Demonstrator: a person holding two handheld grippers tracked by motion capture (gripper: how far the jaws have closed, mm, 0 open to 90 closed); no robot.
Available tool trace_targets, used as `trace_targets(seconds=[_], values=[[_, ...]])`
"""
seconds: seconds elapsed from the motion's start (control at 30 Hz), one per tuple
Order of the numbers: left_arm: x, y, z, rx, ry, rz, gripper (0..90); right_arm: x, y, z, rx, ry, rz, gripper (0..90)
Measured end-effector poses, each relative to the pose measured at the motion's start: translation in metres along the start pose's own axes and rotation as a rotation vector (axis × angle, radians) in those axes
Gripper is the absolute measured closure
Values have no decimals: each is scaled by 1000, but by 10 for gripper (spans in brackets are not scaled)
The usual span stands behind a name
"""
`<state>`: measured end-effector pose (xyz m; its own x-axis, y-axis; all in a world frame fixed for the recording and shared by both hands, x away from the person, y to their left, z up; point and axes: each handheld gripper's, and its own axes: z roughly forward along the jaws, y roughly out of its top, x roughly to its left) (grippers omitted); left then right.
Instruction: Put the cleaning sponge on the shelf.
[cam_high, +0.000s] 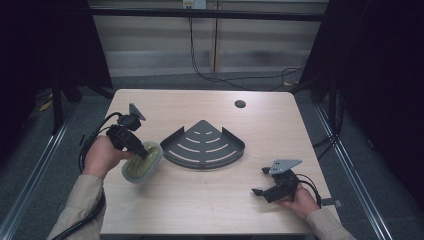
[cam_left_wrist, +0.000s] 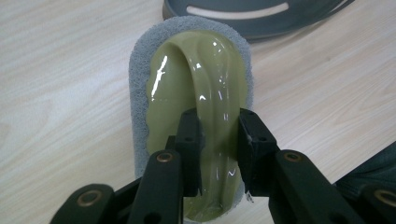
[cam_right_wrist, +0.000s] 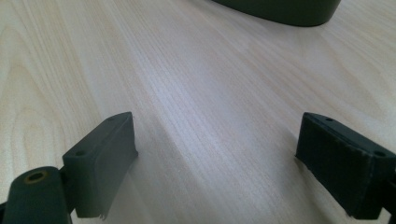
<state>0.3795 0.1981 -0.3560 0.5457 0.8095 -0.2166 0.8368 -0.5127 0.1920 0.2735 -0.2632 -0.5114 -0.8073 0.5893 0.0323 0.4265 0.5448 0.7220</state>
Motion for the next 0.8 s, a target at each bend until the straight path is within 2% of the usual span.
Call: trace_targets(seconds=[0.47, 0.8], values=[[-7, 27, -6, 23, -4, 25, 724, 0, 0, 0, -1, 0, -2, 114], [-10, 41, -9, 17, -6, 40, 724, 0, 0, 0, -1, 0, -2, 113]])
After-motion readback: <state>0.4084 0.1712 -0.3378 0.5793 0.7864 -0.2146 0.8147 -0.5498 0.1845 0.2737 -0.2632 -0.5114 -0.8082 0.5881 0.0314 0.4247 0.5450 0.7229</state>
